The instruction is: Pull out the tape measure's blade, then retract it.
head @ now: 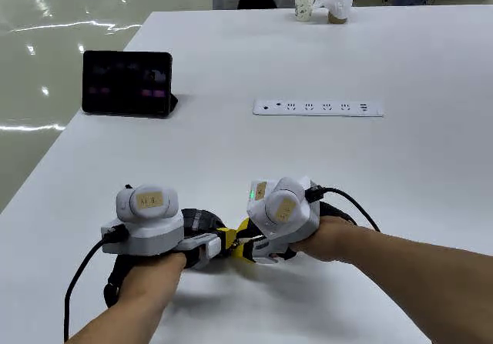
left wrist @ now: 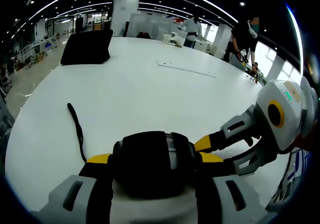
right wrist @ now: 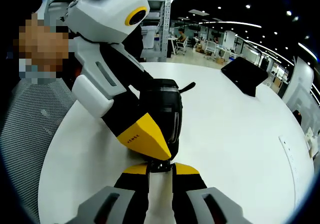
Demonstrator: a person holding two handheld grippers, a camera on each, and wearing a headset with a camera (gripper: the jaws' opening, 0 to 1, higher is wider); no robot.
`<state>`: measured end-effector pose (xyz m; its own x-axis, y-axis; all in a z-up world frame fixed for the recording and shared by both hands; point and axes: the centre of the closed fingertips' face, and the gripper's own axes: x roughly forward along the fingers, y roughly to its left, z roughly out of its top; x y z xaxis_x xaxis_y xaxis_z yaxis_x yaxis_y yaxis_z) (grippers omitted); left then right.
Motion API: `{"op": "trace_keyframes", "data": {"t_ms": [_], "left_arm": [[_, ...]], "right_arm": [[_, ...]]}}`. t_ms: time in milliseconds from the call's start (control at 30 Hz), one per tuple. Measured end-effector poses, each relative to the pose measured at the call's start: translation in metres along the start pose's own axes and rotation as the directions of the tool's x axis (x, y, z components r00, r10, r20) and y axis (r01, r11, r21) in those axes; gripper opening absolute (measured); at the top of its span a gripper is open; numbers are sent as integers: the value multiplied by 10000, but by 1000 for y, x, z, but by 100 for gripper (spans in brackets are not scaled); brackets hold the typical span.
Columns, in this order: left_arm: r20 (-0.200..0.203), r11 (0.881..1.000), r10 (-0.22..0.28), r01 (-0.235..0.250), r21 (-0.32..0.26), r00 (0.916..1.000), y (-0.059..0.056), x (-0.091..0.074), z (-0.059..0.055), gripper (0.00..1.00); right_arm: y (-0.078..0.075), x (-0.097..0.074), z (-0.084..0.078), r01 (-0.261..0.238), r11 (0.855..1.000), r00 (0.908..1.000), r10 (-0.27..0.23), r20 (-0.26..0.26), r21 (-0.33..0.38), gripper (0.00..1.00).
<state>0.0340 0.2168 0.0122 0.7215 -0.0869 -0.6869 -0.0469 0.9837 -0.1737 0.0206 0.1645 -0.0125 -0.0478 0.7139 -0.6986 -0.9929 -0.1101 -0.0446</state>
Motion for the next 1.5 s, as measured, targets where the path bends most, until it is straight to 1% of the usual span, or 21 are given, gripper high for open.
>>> {"op": "trace_keyframes", "data": {"t_ms": [267, 400, 600, 733, 867, 933, 1033, 1167, 1267, 1433, 1500], "left_arm": [[-46, 9987, -49, 51, 498, 10000, -1, -1, 2, 62], [3, 9968, -113, 112, 790, 9999, -2, -4, 4, 61], [-5, 9960, -172, 172, 881, 9999, -1, -9, 3, 64], [-1, 9953, -277, 276, 928, 9996, -3, -14, 1, 66], [18, 9938, -380, 376, 1050, 9993, -4, -17, 0, 68], [12, 9923, -515, 511, 1133, 9987, -6, -19, -1, 68], [68, 9890, -605, 590, 1357, 9981, -8, -22, -3, 70], [65, 9837, -796, 775, 1624, 9968, -11, -27, -5, 70], [166, 9805, -945, 902, 1745, 9954, -12, -31, -4, 72], [207, 9734, -1218, 1154, 1981, 9923, -15, -35, -10, 74], [182, 9687, -1289, 1219, 2164, 9915, -15, -37, -12, 75]], "right_arm": [[1, -10, -3, 184, 9995, 9998, -186, 75, 243, 19], [3, -16, -6, 291, 9989, 9995, -296, 143, 378, 21], [5, -24, -12, 475, 9969, 9985, -491, 235, 631, 25], [8, -32, -16, 591, 9948, 9977, -617, 290, 831, 28], [9, -39, -20, 809, 9922, 9957, -847, 363, 952, 30], [10, -43, -22, 870, 9908, 9950, -915, 395, 1039, 31], [10, -51, -24, 1037, 9877, 9929, -1096, 457, 1168, 33], [10, -59, -31, 1261, 9835, 9901, -1329, 446, 1298, 34], [13, -65, -35, 1384, 9804, 9883, -1459, 448, 1402, 37], [16, -76, -41, 1664, 9731, 9828, -1768, 536, 1596, 40], [18, -79, -45, 1762, 9711, 9813, -1861, 484, 1612, 40]]}}
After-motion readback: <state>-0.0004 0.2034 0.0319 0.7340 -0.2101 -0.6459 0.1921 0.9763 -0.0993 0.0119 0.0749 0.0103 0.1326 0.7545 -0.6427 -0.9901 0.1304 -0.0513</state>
